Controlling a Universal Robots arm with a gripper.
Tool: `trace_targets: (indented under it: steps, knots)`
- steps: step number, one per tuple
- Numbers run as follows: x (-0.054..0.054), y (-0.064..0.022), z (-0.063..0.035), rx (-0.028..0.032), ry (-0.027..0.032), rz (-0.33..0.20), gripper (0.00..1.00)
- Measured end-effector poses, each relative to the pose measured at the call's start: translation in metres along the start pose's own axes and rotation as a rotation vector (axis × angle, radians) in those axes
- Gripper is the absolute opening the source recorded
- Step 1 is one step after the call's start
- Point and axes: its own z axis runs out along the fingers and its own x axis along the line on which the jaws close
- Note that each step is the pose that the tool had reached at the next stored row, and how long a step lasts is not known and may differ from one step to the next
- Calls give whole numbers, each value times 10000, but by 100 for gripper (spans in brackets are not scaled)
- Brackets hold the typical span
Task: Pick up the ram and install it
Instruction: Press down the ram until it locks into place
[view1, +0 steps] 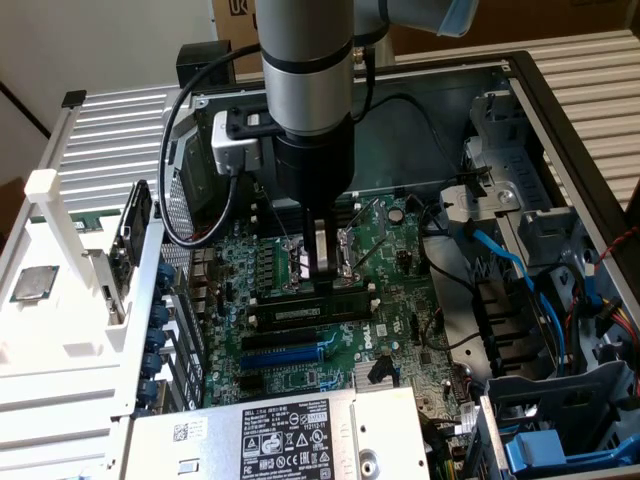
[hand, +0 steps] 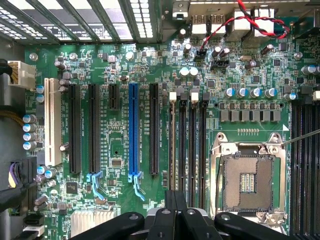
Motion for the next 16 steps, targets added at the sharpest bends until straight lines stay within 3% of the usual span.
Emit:
trace_targets:
  steps: [16]
  knots:
    - [-42,64,48,23,4,-1,10]
